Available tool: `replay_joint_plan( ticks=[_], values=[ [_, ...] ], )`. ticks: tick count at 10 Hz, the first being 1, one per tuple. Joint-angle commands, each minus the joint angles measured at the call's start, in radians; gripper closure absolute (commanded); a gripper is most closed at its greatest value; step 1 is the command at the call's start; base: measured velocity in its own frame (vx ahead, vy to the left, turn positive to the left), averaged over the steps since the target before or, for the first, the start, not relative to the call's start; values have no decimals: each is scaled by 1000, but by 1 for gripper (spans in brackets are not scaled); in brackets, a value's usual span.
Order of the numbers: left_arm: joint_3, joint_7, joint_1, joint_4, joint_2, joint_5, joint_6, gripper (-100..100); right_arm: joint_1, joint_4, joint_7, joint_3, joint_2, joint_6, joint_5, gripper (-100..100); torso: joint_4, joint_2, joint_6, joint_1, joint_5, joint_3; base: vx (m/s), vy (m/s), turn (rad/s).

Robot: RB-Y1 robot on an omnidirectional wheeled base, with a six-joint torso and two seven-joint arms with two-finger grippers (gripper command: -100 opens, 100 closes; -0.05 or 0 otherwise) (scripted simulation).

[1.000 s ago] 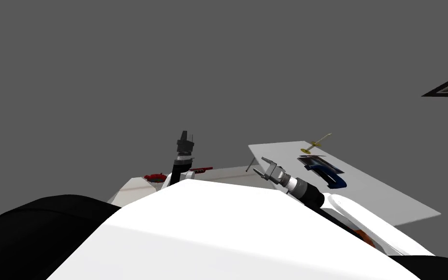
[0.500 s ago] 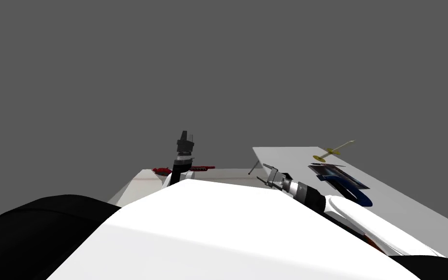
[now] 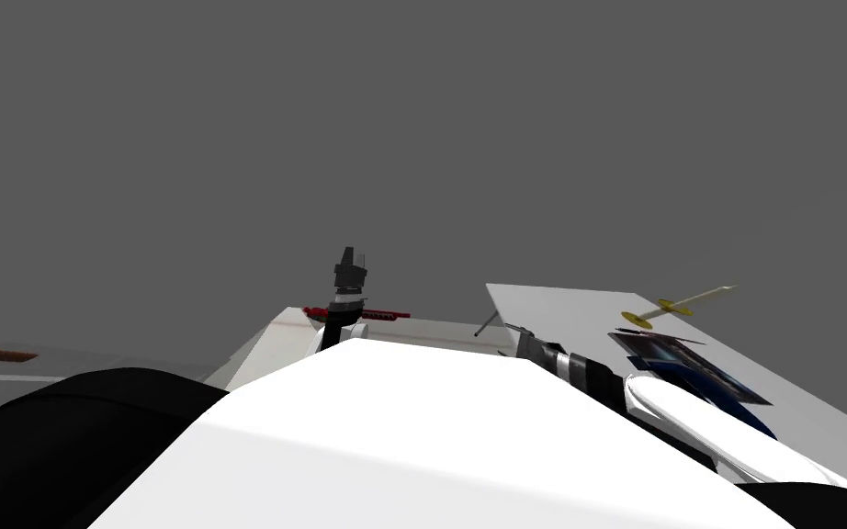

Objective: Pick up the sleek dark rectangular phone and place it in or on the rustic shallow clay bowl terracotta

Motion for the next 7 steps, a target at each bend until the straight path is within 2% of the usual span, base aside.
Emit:
replay_joint_plan(
  ticks=[1, 3, 4, 5, 6, 7],
  values=[
    [0, 0, 0, 0, 0, 0, 0, 0, 7, 27, 4, 1, -20, -7, 28, -100, 0, 0, 0, 0, 0, 0, 22, -35, 106],
    [0, 0, 0, 0, 0, 0, 0, 0, 25, 100, 7, 26, -80, -17, 100, -100, 0, 0, 0, 0, 0, 0, 33, -44, 266],
    [0, 0, 0, 0, 0, 0, 0, 0, 25, 117, 7, 26, -88, -17, 122, -100, 0, -1, 0, -1, 0, -1, 34, -52, 130],
    [0, 0, 0, 0, 0, 0, 0, 0, 34, 151, 8, 40, -118, -22, 158, -100, 0, -1, 1, -1, 0, -1, 31, -58, 197],
    [0, 0, 0, 0, 0, 0, 0, 0, 34, 162, 8, 40, -118, -22, 166, -100, 0, -1, 0, -1, 0, 0, 25, -50, 85],
    [0, 0, 0, 0, 0, 0, 0, 0, 42, 205, 8, 54, -144, -27, 199, -100, 0, 0, 1, 0, 0, 0, 27, -39, 177]
  ],
)
